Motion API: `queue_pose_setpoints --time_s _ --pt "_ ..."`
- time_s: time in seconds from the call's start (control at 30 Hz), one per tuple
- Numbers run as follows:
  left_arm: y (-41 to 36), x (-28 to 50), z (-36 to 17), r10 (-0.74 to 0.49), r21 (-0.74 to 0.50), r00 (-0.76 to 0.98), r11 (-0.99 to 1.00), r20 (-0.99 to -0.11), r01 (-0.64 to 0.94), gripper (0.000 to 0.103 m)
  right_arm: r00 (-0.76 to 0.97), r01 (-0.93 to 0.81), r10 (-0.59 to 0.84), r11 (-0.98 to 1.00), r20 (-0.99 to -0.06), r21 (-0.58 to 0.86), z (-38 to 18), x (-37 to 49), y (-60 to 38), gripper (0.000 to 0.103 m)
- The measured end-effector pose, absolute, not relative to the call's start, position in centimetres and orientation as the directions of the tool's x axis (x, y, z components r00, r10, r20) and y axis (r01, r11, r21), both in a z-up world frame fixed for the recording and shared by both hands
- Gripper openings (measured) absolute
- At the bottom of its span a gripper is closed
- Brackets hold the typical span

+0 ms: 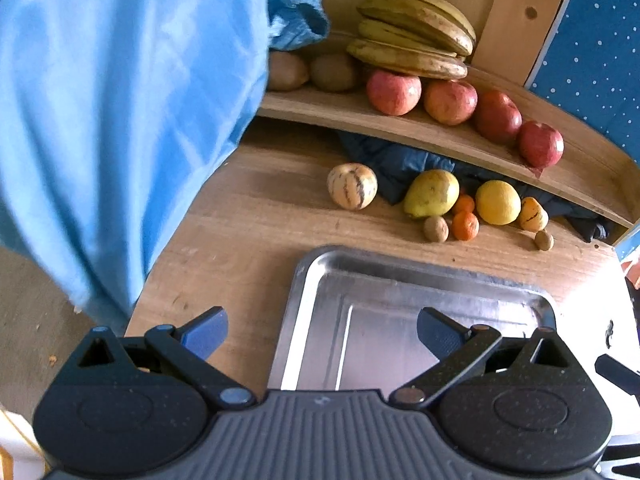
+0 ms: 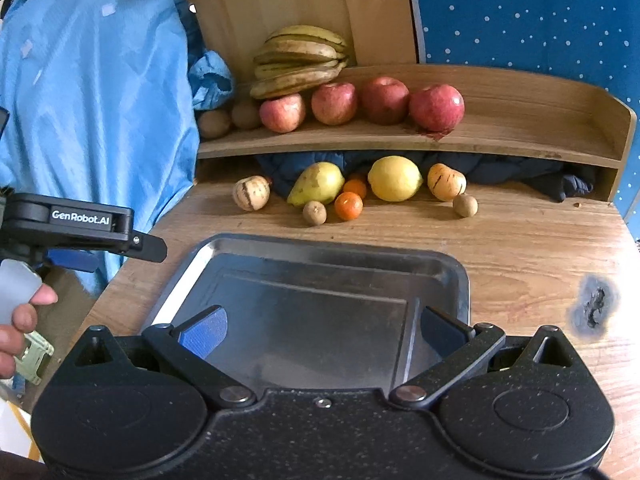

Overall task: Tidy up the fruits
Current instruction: 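Move the left tool toward the striped pepino while the right tool approaches a small brown fruit, then close the left tool on the striped pepino while the right tool closes on the small brown fruit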

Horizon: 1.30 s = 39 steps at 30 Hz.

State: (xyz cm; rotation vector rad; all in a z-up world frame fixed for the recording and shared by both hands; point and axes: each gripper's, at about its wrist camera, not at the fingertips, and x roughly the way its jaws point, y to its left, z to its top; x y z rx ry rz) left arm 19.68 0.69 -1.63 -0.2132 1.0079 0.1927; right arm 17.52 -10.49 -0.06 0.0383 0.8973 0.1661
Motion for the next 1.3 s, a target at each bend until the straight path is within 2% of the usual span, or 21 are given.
queue_pose_setpoints --time_s 0.23,0.6,1.13,1.2,1.3 --pt "1.2 24.2 -2.9 -0.010 -0.107 0.514 0.982 -0.857 -0.159 0.102 0.602 -0.031 0.078 0.997 -0.794 0.075 -0.8 20.2 -10.4 0.103" --pt "3.1 30.2 -5.3 -0.074 -0.113 0.471 0.992 -0.879 -0.054 0.102 0.541 0.006 0.027 0.999 -0.841 0.036 -3.4 25.0 -7.8 0.102" --pt "4.1 35.7 -8.3 -0.070 -0.096 0.432 0.995 -0.899 -0.039 0.102 0.526 -0.026 0.023 1.000 -0.850 0.012 -6.2 31.6 -5.0 0.102" --pt "4.2 36.2 -8.7 -0.074 -0.099 0.423 0.994 -0.903 -0.037 0.102 0.513 -0.019 0.021 1.000 -0.858 0.013 -6.8 32.2 -4.9 0.101" --pt "4.5 36.8 -9.1 -0.087 -0.110 0.416 0.993 -0.905 -0.031 0.102 0.498 -0.005 0.022 1.000 -0.867 0.023 -7.7 33.0 -4.8 0.093"
